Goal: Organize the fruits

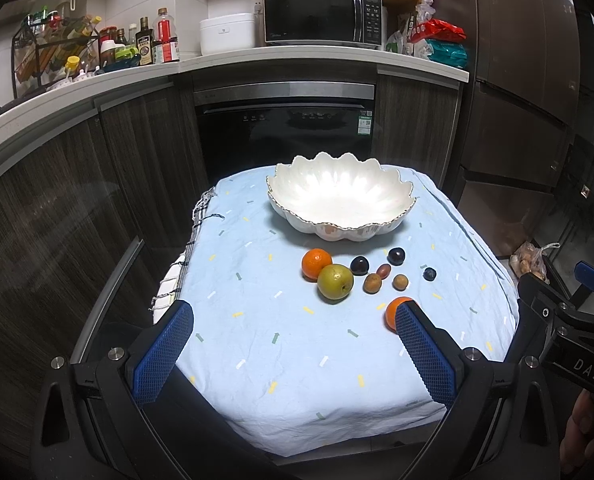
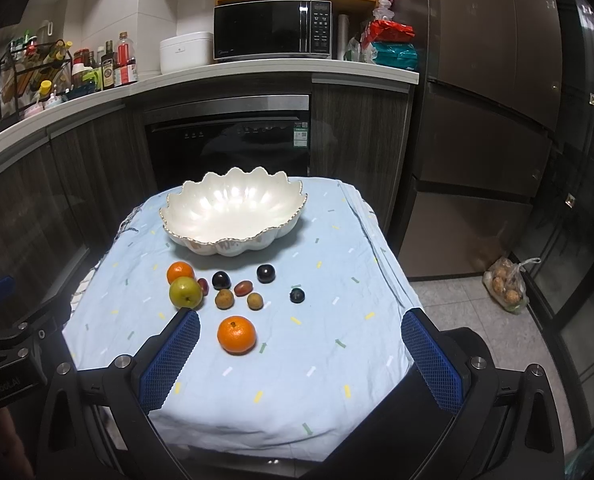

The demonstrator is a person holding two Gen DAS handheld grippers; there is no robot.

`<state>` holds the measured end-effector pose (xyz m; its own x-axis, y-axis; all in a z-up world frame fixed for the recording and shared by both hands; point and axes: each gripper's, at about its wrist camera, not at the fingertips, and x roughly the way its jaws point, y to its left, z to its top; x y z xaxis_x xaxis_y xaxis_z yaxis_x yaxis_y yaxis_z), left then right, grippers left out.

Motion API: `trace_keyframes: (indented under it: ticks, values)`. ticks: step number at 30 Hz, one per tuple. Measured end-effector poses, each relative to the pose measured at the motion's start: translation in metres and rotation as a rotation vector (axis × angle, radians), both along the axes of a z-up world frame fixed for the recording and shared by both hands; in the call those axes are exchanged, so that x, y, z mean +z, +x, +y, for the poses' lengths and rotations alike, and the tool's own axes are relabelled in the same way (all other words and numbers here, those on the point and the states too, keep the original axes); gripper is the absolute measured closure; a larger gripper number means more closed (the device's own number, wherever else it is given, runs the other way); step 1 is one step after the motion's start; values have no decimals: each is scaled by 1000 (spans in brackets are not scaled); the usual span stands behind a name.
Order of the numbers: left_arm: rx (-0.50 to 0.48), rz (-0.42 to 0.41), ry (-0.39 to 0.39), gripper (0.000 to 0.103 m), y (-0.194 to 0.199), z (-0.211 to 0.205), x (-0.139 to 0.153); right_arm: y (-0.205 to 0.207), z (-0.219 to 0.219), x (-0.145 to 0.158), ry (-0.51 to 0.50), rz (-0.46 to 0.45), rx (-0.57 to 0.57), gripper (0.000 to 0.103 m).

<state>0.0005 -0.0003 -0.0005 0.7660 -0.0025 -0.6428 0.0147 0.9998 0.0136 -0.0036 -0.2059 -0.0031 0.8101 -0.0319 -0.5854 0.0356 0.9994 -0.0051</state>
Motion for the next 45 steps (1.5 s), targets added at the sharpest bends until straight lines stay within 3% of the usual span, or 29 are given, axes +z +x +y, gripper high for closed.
trace_keyframes:
  ticks: [14, 26, 34, 45]
  values:
    - [1, -5, 4, 0, 2, -5, 1, 1, 0, 1, 0, -3, -6, 0]
    - [-8, -71, 118, 0, 15, -8, 10, 11, 1, 5, 4, -12, -14, 0]
    - [-8, -60, 64, 0, 27, -7, 8, 23, 1, 5, -3, -5, -17, 0]
    - [-20, -38, 76, 0, 51, -7, 5, 43, 6, 1, -20, 4, -6, 0]
